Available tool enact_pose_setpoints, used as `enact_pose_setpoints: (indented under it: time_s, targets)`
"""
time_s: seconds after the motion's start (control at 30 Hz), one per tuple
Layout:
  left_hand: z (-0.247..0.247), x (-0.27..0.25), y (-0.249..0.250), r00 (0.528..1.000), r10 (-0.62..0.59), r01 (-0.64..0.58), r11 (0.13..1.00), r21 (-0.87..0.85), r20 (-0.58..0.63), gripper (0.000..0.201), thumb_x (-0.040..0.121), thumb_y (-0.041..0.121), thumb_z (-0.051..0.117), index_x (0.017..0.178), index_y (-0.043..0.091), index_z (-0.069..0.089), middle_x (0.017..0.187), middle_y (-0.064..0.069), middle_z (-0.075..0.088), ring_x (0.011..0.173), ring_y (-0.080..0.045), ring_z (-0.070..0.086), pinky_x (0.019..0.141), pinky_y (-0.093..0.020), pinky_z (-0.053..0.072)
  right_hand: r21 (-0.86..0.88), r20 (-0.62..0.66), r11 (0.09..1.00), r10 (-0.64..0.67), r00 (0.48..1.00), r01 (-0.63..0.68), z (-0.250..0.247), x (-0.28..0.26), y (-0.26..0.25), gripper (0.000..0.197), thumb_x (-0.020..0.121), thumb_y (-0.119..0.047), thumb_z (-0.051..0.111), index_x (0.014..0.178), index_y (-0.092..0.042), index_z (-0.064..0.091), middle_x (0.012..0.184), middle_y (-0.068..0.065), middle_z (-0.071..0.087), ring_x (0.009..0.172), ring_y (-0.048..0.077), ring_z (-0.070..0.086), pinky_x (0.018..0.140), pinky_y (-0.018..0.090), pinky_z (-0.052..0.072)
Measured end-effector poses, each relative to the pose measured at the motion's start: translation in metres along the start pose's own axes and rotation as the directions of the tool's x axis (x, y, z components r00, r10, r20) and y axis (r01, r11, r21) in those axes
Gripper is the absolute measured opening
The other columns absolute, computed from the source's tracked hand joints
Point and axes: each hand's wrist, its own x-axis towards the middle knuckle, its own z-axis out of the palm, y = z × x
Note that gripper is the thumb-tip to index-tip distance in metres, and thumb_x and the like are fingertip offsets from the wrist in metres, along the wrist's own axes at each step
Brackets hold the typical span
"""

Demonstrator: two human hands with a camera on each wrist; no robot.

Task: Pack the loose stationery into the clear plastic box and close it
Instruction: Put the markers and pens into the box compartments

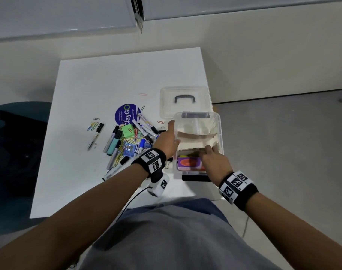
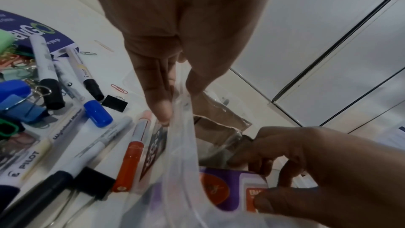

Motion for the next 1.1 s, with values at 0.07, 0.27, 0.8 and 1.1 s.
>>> enact_pose_setpoints:
  time_s: [0.07, 0.27, 0.8, 1.1]
  targets:
    - [-0.003, 0.0, -0.004, 1.0, -0.003, 0.003, 1.0, 0.0, -0.017, 0.068, 0.094, 0.013, 0.053, 0.15, 0.013, 0.013, 0.08, -0.013, 0.064, 0.076, -0.03, 0.065, 0.072, -0.04, 0.054, 0.088, 0.021, 0.996, -0.004, 1.0, 0.002, -0.001, 0.002, -0.005, 0.045, 0.088, 0.0, 0.051, 0.131, -0.012, 0.048, 0.126, 0.012, 0.051, 0.115, 0.034, 0.053, 0.079, 0.041, 0.055]
    - [-0.004, 0.004, -0.016, 1.0, 0.003, -0.003, 1.0, -0.013, 0.0, 0.071, 0.096, 0.018, 0.055, 0.152, 0.015, 0.012, 0.093, -0.017, 0.067, 0.086, -0.031, 0.065, 0.076, -0.039, 0.052, 0.04, 0.295, 0.998, -0.052, 0.954, 0.042, -0.018, 0.016, -0.018, 0.034, 0.095, -0.011, 0.044, 0.123, -0.017, 0.062, 0.124, 0.007, 0.063, 0.11, 0.029, 0.062, 0.088, 0.037, 0.051]
    - [-0.071, -0.026, -0.223, 0.944, -0.286, 0.329, 0.848, 0.416, -0.165, 0.04, 0.093, 0.023, 0.052, 0.129, 0.006, 0.045, 0.123, -0.018, 0.051, 0.111, -0.037, 0.052, 0.085, -0.044, 0.045, 0.342, 0.196, 0.924, 0.108, 0.975, -0.171, -0.015, 0.156, -0.187, 0.046, 0.091, -0.012, 0.05, 0.135, -0.006, 0.039, 0.137, 0.018, 0.04, 0.122, 0.037, 0.048, 0.096, 0.046, 0.044]
    - [-0.073, -0.033, -0.251, 0.909, -0.416, 0.412, 0.877, 0.247, -0.038, 0.049, 0.091, 0.034, 0.054, 0.129, 0.011, 0.034, 0.118, -0.016, 0.054, 0.095, -0.036, 0.062, 0.067, -0.037, 0.043, 0.195, 0.137, 0.951, 0.218, 0.966, -0.242, 0.012, 0.221, -0.193, 0.058, 0.081, -0.015, 0.065, 0.131, -0.003, 0.038, 0.13, 0.018, 0.047, 0.117, 0.035, 0.051, 0.095, 0.044, 0.044]
